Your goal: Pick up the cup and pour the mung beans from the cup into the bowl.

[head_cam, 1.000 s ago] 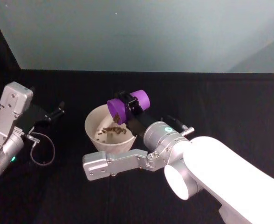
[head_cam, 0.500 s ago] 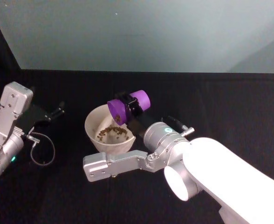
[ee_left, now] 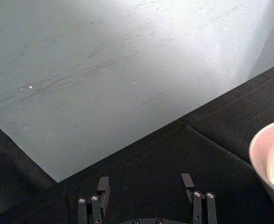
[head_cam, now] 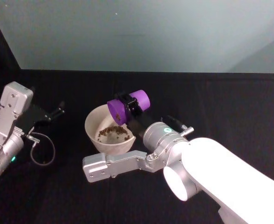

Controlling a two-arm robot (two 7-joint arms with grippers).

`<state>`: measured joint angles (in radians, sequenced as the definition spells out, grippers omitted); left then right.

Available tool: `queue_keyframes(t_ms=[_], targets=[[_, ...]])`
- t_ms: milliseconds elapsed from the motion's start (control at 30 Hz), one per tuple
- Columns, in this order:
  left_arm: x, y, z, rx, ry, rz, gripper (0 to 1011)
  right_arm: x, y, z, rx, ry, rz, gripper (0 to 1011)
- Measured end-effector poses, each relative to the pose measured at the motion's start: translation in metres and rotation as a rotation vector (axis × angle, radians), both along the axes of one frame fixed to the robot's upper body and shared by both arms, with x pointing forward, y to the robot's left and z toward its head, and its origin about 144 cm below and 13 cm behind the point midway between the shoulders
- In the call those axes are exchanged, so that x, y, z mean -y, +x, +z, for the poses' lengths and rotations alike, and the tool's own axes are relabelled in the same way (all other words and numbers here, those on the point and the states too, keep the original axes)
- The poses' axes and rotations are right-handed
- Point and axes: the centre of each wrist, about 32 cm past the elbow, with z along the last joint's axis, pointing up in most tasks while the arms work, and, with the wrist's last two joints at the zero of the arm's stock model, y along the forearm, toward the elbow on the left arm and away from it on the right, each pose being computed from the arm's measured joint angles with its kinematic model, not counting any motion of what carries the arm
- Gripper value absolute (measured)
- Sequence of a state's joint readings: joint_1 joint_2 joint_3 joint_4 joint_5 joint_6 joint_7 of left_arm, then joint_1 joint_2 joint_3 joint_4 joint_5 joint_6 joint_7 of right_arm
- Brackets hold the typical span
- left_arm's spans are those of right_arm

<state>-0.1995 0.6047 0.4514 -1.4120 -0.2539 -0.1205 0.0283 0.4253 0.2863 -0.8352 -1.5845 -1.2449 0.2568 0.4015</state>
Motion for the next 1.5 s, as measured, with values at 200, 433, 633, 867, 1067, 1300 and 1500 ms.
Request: queue_keyframes(t_ms=[200, 433, 633, 867, 1067, 1300, 1500], targets=[[0.0000, 0.0000, 0.0000, 0.000, 0.000, 0.000, 1000, -0.0001, 0.0000, -0.0001, 0.001, -0.005, 0.001, 726], [0.0000, 0.0000, 0.0000, 0.000, 0.000, 0.000, 1000, -0.0007, -0.0001, -0.0002, 0.005, -0.010, 0.001, 726], [0.0000, 0.0000, 0.0000, 0.000, 0.000, 0.000, 1000, -0.0012, -0.0006, -0.0005, 0.008, -0.014, 0.002, 726], [0.0000, 0.0000, 0.0000, 0.000, 0.000, 0.000, 1000, -0.0020, -0.0002, -0.0005, 0.011, -0.019, 0.004, 726], [0.0000, 0.0000, 0.0000, 0.000, 0.000, 0.000, 1000, -0.0019, -0.0001, -0.0005, 0.014, -0.023, 0.005, 726], [0.0000, 0.0000, 0.0000, 0.000, 0.000, 0.000, 1000, -0.0021, -0.0004, -0.0004, 0.020, -0.030, 0.006, 726], [0.0000, 0.0000, 0.0000, 0.000, 0.000, 0.000, 1000, -0.0021, -0.0012, -0.0004, 0.025, -0.042, 0.004, 726]])
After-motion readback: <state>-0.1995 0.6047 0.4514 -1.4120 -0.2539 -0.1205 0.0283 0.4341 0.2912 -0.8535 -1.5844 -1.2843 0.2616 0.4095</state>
